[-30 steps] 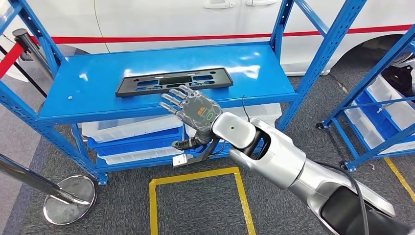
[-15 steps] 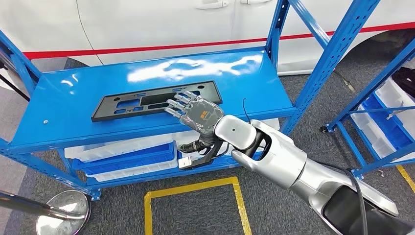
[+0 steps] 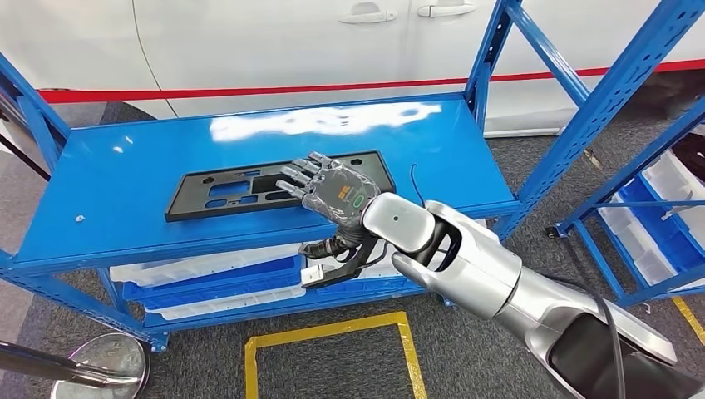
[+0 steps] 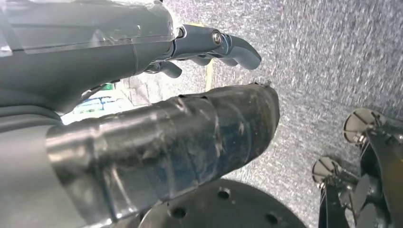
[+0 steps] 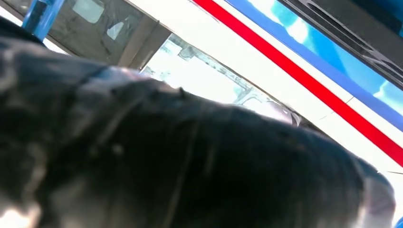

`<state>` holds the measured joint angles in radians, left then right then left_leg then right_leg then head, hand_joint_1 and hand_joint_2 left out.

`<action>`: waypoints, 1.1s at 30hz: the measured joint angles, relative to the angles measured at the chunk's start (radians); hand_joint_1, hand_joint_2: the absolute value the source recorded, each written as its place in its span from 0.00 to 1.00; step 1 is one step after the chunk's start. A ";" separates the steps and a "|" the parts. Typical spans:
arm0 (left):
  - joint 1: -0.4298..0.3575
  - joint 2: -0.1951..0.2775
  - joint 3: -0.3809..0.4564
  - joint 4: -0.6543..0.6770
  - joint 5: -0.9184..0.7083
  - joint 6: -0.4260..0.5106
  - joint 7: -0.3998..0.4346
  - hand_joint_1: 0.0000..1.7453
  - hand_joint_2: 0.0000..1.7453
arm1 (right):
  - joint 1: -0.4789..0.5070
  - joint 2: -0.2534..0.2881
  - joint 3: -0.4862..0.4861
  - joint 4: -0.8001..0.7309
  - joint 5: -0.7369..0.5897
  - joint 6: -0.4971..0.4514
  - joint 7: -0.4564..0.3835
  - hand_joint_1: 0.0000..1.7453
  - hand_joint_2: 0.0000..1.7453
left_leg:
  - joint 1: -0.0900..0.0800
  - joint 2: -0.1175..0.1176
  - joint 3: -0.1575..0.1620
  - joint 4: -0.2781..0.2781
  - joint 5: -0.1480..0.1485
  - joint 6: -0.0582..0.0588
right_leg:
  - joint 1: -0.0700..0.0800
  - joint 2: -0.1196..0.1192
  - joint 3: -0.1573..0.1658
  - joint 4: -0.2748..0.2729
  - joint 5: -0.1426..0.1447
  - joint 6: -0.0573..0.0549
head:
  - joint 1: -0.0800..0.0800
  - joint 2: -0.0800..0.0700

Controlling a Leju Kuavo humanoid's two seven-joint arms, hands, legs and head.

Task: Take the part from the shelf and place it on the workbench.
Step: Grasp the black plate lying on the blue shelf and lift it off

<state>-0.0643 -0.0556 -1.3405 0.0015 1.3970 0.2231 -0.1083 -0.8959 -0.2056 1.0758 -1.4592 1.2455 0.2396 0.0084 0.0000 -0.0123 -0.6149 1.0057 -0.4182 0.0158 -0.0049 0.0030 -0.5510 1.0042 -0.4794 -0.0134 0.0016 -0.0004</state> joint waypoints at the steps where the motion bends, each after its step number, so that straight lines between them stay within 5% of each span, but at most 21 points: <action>1: -0.001 0.000 0.000 0.000 0.000 -0.004 0.000 0.00 0.00 | -0.001 0.000 0.000 0.000 -0.001 0.001 0.000 0.00 0.00 | 0.000 0.000 0.000 0.000 -0.001 0.002 | 0.000 0.000 0.001 -0.002 0.000 0.000 | 0.000 0.000; 9: -0.005 -0.001 0.004 0.000 0.000 0.024 -0.006 0.00 0.00 | -0.001 -0.001 0.000 0.000 -0.002 0.000 0.002 0.00 0.00 | -0.002 0.001 0.014 -0.001 -0.013 0.035 | -0.008 -0.002 0.011 0.011 -0.008 0.039 | 0.000 0.000; 11: -0.005 -0.001 0.004 0.000 0.000 0.027 -0.007 0.00 0.00 | -0.002 -0.003 0.000 0.000 -0.002 0.000 0.002 0.00 0.00 | 0.000 0.002 0.024 -0.007 -0.014 0.044 | -0.010 -0.002 -0.023 0.084 -0.048 0.044 | 0.000 0.000; 13: -0.006 0.000 0.004 0.000 0.000 0.030 -0.002 0.00 0.00 | 0.001 -0.006 0.000 0.001 0.000 0.000 0.004 0.00 0.00 | -0.001 0.002 0.026 -0.007 -0.017 0.048 | -0.010 -0.002 -0.094 0.211 -0.104 0.046 | 0.000 0.000; 15: -0.006 -0.001 0.004 0.000 0.000 0.029 0.006 0.00 0.00 | 0.009 -0.007 0.000 0.002 0.003 0.000 0.004 0.00 0.00 | -0.002 0.001 0.029 -0.003 -0.021 0.047 | -0.011 -0.002 -0.146 0.281 -0.114 0.043 | 0.000 0.000; 16: -0.005 -0.001 0.004 0.000 0.000 0.029 0.009 0.00 0.00 | 0.011 -0.008 0.000 0.004 0.005 -0.001 0.004 0.00 0.00 | -0.002 0.000 0.031 0.000 -0.025 0.044 | -0.011 -0.002 -0.146 0.263 -0.090 0.039 | 0.000 0.000; 18: -0.004 -0.002 0.004 0.000 0.000 0.027 0.013 0.00 0.00 | 0.011 -0.009 0.000 0.005 0.007 -0.002 0.004 0.00 0.00 | -0.001 -0.003 0.040 0.007 -0.035 0.037 | -0.009 -0.002 -0.103 0.143 -0.007 0.029 | 0.000 0.000; 20: -0.005 -0.004 0.004 0.000 0.000 0.025 0.015 0.00 0.00 | 0.010 -0.010 0.000 0.008 0.008 -0.003 0.003 0.00 0.00 | -0.001 -0.004 0.044 0.010 -0.042 0.028 | -0.002 -0.002 -0.067 0.042 0.033 0.020 | 0.000 0.000; 22: -0.007 -0.005 0.003 0.000 0.000 0.019 0.017 0.00 0.00 | 0.010 -0.010 0.000 0.012 0.011 -0.006 -0.001 0.00 0.00 | -0.003 -0.004 0.045 0.010 -0.042 0.019 | 0.002 -0.002 -0.061 0.017 0.037 0.015 | 0.000 0.000; 26: -0.009 -0.004 0.002 0.000 0.000 0.011 0.020 0.00 0.00 | 0.010 -0.011 0.000 0.030 0.019 -0.012 -0.006 0.00 0.00 | -0.003 -0.003 0.053 0.002 -0.044 0.030 | 0.002 0.001 -0.053 0.012 0.045 0.016 | 0.000 0.000; 33: -0.010 -0.004 0.001 0.000 0.000 0.011 0.020 0.00 0.00 | 0.010 -0.011 0.000 0.048 0.022 -0.016 -0.008 0.00 0.00 | -0.003 -0.003 0.059 -0.009 -0.045 0.027 | 0.004 0.001 -0.053 0.014 0.039 0.006 | 0.000 0.000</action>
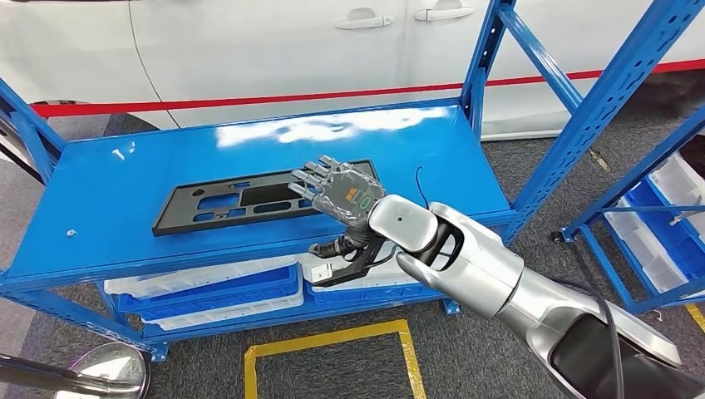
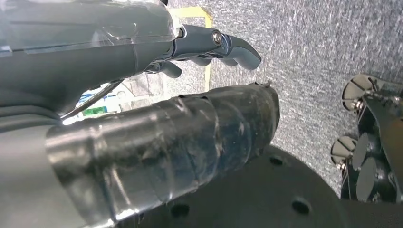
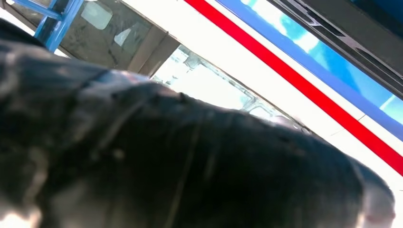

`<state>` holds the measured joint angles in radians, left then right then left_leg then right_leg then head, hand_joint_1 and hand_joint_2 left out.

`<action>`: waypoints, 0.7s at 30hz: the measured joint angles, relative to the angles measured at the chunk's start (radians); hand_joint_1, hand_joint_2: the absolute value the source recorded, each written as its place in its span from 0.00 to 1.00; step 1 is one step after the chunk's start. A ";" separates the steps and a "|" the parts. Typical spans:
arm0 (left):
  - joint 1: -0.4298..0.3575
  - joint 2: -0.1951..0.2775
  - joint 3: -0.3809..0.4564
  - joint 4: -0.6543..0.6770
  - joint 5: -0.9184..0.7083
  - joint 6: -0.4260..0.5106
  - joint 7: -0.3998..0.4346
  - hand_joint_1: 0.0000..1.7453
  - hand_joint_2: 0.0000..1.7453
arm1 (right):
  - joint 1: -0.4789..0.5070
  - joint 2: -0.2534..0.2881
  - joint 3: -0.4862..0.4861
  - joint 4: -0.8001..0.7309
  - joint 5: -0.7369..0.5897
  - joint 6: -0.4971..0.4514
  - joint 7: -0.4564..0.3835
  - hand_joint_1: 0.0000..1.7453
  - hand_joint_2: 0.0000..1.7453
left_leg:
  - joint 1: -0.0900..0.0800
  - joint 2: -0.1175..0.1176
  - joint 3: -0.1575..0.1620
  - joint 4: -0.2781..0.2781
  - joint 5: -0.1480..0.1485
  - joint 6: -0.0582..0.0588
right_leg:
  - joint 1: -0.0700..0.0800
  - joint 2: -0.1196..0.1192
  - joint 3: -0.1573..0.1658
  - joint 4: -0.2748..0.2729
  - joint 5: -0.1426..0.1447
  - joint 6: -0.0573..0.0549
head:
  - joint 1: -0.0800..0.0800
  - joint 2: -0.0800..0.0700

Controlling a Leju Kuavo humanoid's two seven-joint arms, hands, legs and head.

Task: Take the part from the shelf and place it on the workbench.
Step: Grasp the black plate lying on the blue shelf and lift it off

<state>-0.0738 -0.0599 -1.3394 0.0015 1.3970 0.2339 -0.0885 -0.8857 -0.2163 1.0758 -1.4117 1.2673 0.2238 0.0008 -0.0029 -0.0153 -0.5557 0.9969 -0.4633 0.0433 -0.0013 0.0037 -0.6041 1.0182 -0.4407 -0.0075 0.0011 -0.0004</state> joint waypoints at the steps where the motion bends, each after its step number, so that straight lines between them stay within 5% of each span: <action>1: 0.000 0.000 0.000 0.000 0.000 0.000 0.000 0.00 0.00 | 0.000 0.000 0.000 0.002 0.000 0.000 0.000 0.00 0.00 | 0.000 0.000 0.000 0.000 0.000 -0.003 | 0.000 0.000 0.000 0.001 0.000 0.000 | 0.000 0.000; 6: 0.000 0.000 0.000 0.000 0.000 -0.015 0.008 0.00 0.00 | 0.000 0.000 0.000 0.015 0.004 -0.014 -0.005 0.00 0.00 | 0.001 0.000 0.001 -0.001 -0.001 -0.016 | 0.000 -0.001 0.001 0.002 -0.001 -0.002 | 0.000 0.000; 11: -0.001 0.002 0.000 0.000 0.000 -0.007 -0.010 0.00 0.00 | -0.004 0.006 0.000 0.029 0.007 -0.022 -0.010 0.00 0.00 | 0.006 0.003 0.030 -0.040 0.006 0.003 | -0.002 -0.001 0.008 0.000 -0.008 0.015 | 0.001 0.000; 14: -0.001 0.001 0.000 0.000 0.000 -0.002 -0.013 0.00 0.00 | -0.006 0.006 -0.001 0.036 0.010 -0.027 -0.012 0.00 0.00 | 0.014 0.007 0.058 -0.062 0.013 0.006 | -0.009 -0.001 -0.071 0.156 -0.073 0.028 | 0.002 0.000; 16: -0.001 0.001 0.000 0.000 0.000 0.003 -0.010 0.00 0.00 | 0.001 0.006 -0.001 0.042 0.012 -0.028 -0.013 0.00 0.00 | 0.017 0.005 0.061 -0.055 0.004 0.001 | -0.020 -0.002 -0.131 0.244 -0.087 0.037 | 0.001 0.000; 17: -0.001 0.001 0.000 0.000 0.000 0.003 -0.008 0.00 0.00 | 0.003 0.006 -0.001 0.044 0.013 -0.028 -0.013 0.00 0.00 | 0.020 0.003 0.064 -0.049 -0.004 -0.003 | -0.025 -0.002 -0.137 0.238 -0.065 0.042 | 0.001 0.000; 19: 0.000 0.001 0.000 0.000 0.000 0.003 -0.007 0.00 0.00 | 0.004 0.006 -0.001 0.048 0.015 -0.028 -0.013 0.00 0.00 | 0.028 -0.001 0.069 -0.029 -0.027 -0.017 | -0.034 -0.003 -0.100 0.134 0.010 0.052 | 0.001 0.000; 21: 0.000 0.002 0.000 0.001 0.000 0.003 -0.006 0.00 0.00 | 0.004 0.007 0.000 0.052 0.016 -0.029 -0.013 0.00 0.00 | 0.029 -0.003 0.065 -0.007 -0.051 -0.035 | -0.033 -0.001 -0.059 0.047 0.040 0.049 | 0.004 0.000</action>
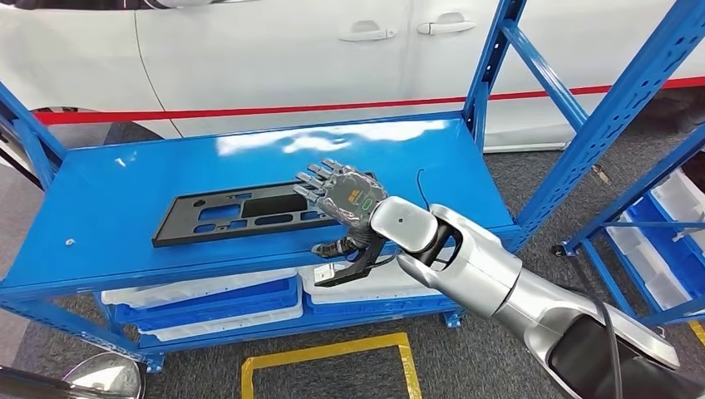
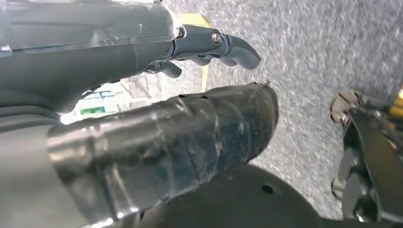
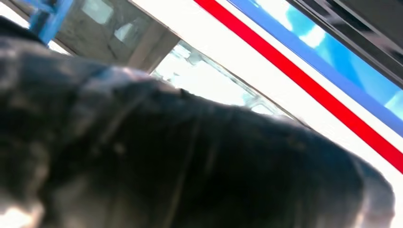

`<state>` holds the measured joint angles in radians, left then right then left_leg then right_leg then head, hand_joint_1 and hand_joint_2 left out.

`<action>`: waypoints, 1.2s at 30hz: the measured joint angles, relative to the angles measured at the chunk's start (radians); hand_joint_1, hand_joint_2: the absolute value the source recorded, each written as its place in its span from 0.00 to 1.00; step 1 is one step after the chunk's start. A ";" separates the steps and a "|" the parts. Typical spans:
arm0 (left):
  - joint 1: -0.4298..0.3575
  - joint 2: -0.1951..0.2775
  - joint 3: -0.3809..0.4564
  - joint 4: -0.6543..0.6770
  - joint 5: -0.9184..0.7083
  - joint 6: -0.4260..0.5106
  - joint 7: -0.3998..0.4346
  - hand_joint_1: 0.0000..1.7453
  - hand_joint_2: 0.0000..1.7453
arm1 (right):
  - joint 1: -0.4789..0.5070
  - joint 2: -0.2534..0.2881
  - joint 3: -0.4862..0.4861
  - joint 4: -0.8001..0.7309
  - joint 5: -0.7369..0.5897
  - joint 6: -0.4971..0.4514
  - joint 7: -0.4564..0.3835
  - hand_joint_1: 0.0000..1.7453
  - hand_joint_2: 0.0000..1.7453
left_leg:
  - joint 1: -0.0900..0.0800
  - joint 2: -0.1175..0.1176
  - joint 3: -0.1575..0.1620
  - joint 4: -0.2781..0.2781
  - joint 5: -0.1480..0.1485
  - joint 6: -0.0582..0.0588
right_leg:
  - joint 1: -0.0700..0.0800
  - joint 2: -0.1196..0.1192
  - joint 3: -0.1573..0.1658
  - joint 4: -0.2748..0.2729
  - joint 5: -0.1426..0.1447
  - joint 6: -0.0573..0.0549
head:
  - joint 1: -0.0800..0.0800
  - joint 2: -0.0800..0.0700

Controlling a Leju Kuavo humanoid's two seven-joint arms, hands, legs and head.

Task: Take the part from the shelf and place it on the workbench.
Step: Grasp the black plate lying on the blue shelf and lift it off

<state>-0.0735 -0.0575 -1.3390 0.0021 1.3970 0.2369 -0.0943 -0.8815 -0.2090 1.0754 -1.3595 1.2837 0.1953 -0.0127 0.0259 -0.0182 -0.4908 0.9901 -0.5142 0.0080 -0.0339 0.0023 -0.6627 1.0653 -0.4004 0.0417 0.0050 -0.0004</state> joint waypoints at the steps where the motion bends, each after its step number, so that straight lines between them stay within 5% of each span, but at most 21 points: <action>1: 0.000 0.001 0.000 0.000 0.000 0.000 0.001 0.00 0.00 | 0.001 0.001 0.000 0.002 0.001 0.000 0.000 0.00 0.00 | -0.001 0.000 -0.003 0.007 -0.007 -0.007 | 0.003 0.002 0.006 -0.012 -0.007 -0.008 | 0.001 0.000; 3: -0.003 0.001 0.000 0.000 0.000 0.000 0.001 0.00 0.00 | 0.002 0.004 0.000 0.005 0.002 -0.001 -0.001 0.00 0.00 | -0.001 0.000 -0.002 0.008 -0.013 -0.018 | 0.006 0.004 0.006 -0.010 -0.021 -0.029 | 0.002 0.000; 6: -0.007 0.001 0.000 0.000 0.000 0.000 0.000 0.00 0.00 | 0.000 0.006 0.000 0.006 0.003 -0.001 -0.002 0.00 0.00 | -0.001 0.006 -0.011 0.037 -0.019 -0.023 | 0.006 0.003 0.020 -0.014 -0.031 -0.047 | 0.001 0.000; 9: -0.008 0.001 0.000 0.001 0.000 -0.007 -0.005 0.00 0.00 | 0.000 0.008 0.000 0.007 0.005 -0.001 -0.006 0.00 0.00 | -0.005 0.008 -0.029 0.056 0.024 0.009 | 0.012 0.004 0.031 -0.014 -0.040 -0.050 | 0.001 0.000; 11: -0.008 0.001 0.000 0.001 0.000 -0.014 -0.011 0.00 0.00 | 0.000 0.008 0.000 0.008 0.005 -0.001 -0.008 0.00 0.00 | -0.005 0.008 -0.025 0.050 0.027 0.023 | 0.014 0.005 0.034 -0.016 -0.043 -0.052 | 0.001 0.000; 15: -0.008 0.001 0.001 0.001 0.000 -0.027 -0.017 0.00 0.00 | 0.000 0.008 0.000 0.009 0.005 -0.001 -0.009 0.00 0.00 | -0.004 0.010 -0.014 0.029 0.013 0.021 | 0.017 0.004 0.033 -0.015 -0.045 -0.054 | 0.001 0.000; 17: -0.008 0.001 0.001 0.001 0.000 -0.033 -0.021 0.00 0.00 | 0.000 0.008 0.000 0.009 0.005 0.000 -0.010 0.00 0.00 | -0.002 0.011 -0.002 0.008 -0.005 0.003 | 0.020 0.002 0.031 -0.013 -0.045 -0.055 | 0.001 0.000; 20: -0.007 0.001 0.002 0.001 0.000 -0.037 -0.023 0.00 0.00 | 0.000 0.010 0.000 0.009 0.005 0.001 -0.015 0.00 0.00 | 0.002 0.011 0.006 -0.004 -0.013 -0.027 | 0.020 0.000 0.032 -0.011 -0.046 -0.056 | 0.001 0.000; 27: -0.008 0.002 0.004 0.001 0.000 -0.025 -0.029 0.00 0.00 | 0.001 0.013 0.000 0.008 0.003 0.010 -0.022 0.00 0.00 | 0.000 0.011 0.007 0.001 -0.014 -0.027 | 0.017 -0.001 0.040 -0.018 -0.041 -0.050 | 0.001 0.000; 34: -0.008 0.005 0.031 0.001 0.000 0.009 -0.064 0.00 0.00 | 0.009 0.012 0.001 -0.012 0.000 0.018 -0.022 0.00 0.00 | -0.005 0.013 0.027 -0.036 0.002 0.019 | 0.010 -0.002 0.040 -0.018 -0.009 -0.020 | 0.001 0.000; 36: -0.009 0.005 0.034 0.001 0.000 0.010 -0.064 0.00 0.00 | 0.008 0.012 0.001 -0.015 0.000 0.018 -0.021 0.00 0.00 | 0.000 0.014 0.049 -0.058 0.005 0.027 | 0.010 -0.001 0.003 0.041 -0.033 -0.016 | 0.001 0.000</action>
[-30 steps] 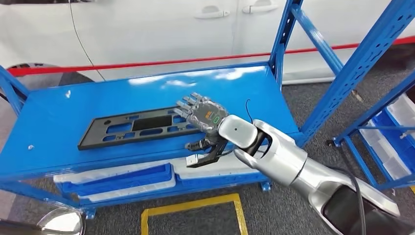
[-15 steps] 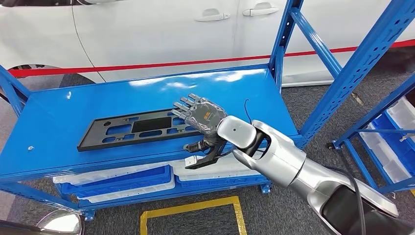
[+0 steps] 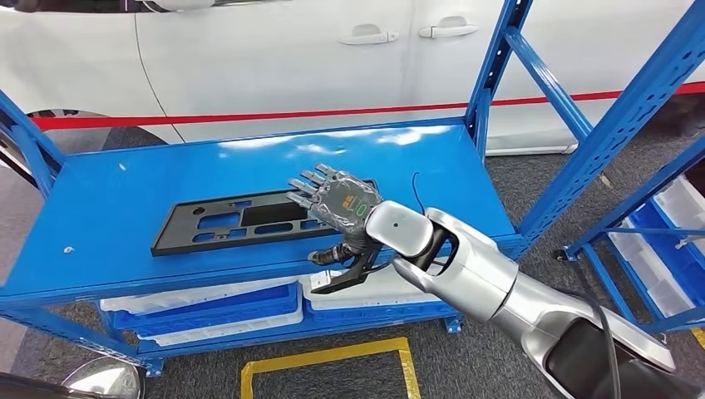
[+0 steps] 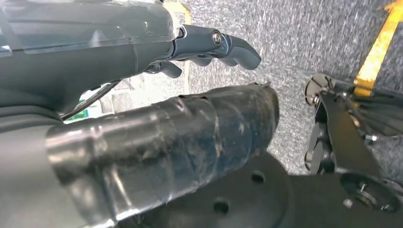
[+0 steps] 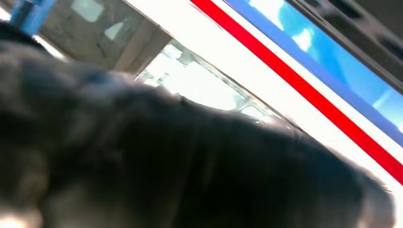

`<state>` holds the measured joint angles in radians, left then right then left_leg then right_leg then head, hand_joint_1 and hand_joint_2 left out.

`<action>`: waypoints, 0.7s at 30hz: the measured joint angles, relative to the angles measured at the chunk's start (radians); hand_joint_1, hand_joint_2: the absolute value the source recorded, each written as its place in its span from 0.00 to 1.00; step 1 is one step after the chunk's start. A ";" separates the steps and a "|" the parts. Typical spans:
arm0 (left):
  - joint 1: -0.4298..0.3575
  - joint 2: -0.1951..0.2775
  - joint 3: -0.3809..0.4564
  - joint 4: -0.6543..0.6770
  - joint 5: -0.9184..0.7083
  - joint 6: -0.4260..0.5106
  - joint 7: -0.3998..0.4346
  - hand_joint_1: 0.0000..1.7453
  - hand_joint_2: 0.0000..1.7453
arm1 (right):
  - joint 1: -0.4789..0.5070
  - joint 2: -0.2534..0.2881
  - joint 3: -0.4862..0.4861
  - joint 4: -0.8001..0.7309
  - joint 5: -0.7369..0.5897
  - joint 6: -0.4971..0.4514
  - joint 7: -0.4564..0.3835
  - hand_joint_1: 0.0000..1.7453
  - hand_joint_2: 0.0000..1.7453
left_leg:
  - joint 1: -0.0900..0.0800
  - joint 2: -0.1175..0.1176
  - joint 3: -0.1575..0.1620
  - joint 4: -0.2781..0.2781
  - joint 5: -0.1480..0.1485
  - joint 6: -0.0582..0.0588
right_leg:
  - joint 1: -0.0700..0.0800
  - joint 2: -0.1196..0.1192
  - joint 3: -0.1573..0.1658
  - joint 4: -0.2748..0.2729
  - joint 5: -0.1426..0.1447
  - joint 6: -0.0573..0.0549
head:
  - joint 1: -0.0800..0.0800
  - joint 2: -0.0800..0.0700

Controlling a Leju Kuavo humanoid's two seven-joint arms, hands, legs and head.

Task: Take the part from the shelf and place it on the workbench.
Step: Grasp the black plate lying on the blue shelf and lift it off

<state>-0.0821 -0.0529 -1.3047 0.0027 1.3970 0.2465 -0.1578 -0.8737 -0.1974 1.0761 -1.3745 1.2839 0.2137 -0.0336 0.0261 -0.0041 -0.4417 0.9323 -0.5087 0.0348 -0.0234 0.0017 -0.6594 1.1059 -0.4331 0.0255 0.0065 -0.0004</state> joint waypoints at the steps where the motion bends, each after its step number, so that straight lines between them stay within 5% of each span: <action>1: 0.000 0.000 0.001 0.000 0.000 0.002 0.002 0.00 0.00 | 0.001 0.000 0.000 0.000 0.000 0.000 0.000 0.00 0.00 | -0.001 0.000 0.005 -0.002 -0.002 0.002 | 0.000 0.001 -0.030 0.052 -0.021 0.002 | 0.000 0.000; 3: 0.002 0.000 0.001 0.000 0.000 0.008 0.007 0.00 0.00 | 0.007 0.000 0.000 -0.001 0.001 0.000 0.000 0.00 0.00 | 0.000 -0.001 0.014 -0.001 -0.010 0.001 | -0.004 0.001 -0.096 0.151 -0.049 0.009 | 0.000 0.000; 4: 0.003 0.000 0.001 0.000 0.000 0.009 0.009 0.00 0.00 | 0.010 0.000 0.000 -0.001 0.001 0.001 0.000 0.00 0.00 | 0.001 -0.002 0.022 0.000 -0.016 -0.001 | -0.007 0.000 -0.113 0.164 -0.040 0.013 | 0.000 0.000; 8: 0.011 0.000 0.002 0.000 0.000 0.009 0.011 0.00 0.00 | 0.014 -0.001 0.000 0.000 0.001 0.001 0.000 0.00 0.00 | 0.010 -0.008 0.067 0.005 -0.057 -0.027 | -0.012 -0.001 -0.057 -0.025 0.085 0.020 | 0.000 0.000; 13: -0.001 0.000 0.007 0.000 0.000 -0.012 0.013 0.00 0.00 | 0.016 -0.001 0.001 -0.007 0.002 0.004 -0.003 0.00 0.00 | 0.013 -0.003 0.050 0.028 -0.062 -0.059 | 0.003 -0.002 -0.041 -0.068 0.058 -0.035 | 0.004 0.000; 16: -0.004 0.000 0.010 0.000 0.000 -0.015 0.009 0.00 0.00 | 0.023 -0.005 0.001 -0.005 0.003 0.004 -0.003 0.00 0.00 | 0.014 -0.001 -0.039 0.197 -0.067 -0.068 | 0.000 -0.003 0.008 -0.096 0.042 -0.052 | 0.004 0.000; 18: -0.004 0.000 0.010 0.000 0.000 -0.018 0.007 0.00 0.00 | 0.030 -0.007 0.002 -0.002 0.003 0.006 -0.004 0.00 0.00 | 0.013 -0.001 -0.120 0.300 -0.124 -0.068 | 0.003 -0.003 0.036 -0.108 0.030 -0.055 | 0.004 0.000; 20: -0.002 0.000 0.010 0.000 0.000 -0.020 0.004 0.00 0.00 | 0.028 -0.007 0.002 0.000 0.002 0.006 -0.005 0.00 0.00 | 0.008 -0.001 -0.167 0.303 -0.135 -0.060 | 0.007 0.000 0.057 -0.110 0.017 -0.056 | 0.004 0.000; 21: -0.001 0.000 0.010 0.000 0.000 -0.021 0.002 0.00 0.00 | 0.025 -0.007 0.002 0.000 0.002 0.006 -0.005 0.00 0.00 | 0.005 -0.001 -0.172 0.261 -0.094 -0.052 | 0.009 0.002 0.067 -0.110 0.010 -0.056 | 0.004 0.000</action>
<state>-0.0829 -0.0525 -1.2951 0.0031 1.3970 0.2251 -0.1554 -0.8486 -0.2049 1.0784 -1.3748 1.2862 0.2202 -0.0385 0.0309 -0.0051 -0.6138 1.1931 -0.6029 -0.0172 -0.0143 0.0034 -0.5926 0.9960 -0.4231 -0.0306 0.0101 -0.0004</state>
